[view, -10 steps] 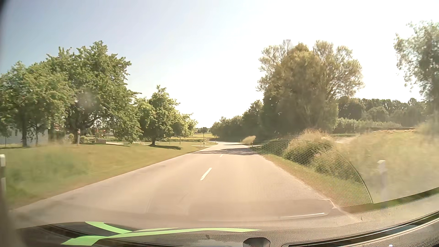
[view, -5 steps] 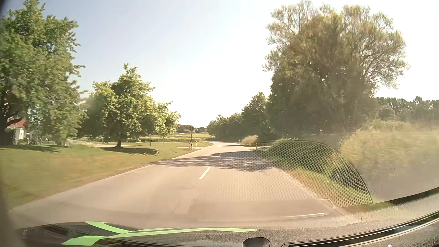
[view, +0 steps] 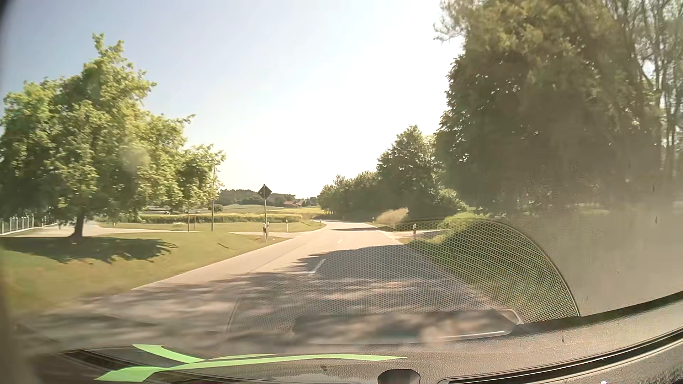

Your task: Follow the waypoints while adhering to traffic rules and regulations

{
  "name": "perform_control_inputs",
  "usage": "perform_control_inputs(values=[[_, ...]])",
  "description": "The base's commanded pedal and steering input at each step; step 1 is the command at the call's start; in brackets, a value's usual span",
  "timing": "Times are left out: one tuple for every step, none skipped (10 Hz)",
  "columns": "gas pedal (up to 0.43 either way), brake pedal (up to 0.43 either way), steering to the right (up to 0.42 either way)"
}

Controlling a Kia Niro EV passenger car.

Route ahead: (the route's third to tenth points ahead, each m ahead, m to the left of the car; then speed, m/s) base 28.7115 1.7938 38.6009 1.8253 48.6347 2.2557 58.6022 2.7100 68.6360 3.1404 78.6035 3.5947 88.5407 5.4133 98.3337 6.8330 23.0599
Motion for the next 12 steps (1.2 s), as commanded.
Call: perform_control_inputs(values=[[0.209,0.000,0.001],[0.209,0.000,0.000],[0.197,0.000,0.000],[0.177,0.000,-0.001],[0.169,0.000,-0.001],[0.157,0.000,-0.002],[0.157,0.000,-0.003],[0.138,0.000,-0.003],[0.118,0.000,-0.003],[0.118,0.000,-0.004],[0.110,0.000,-0.004],[0.118,0.000,-0.004]])
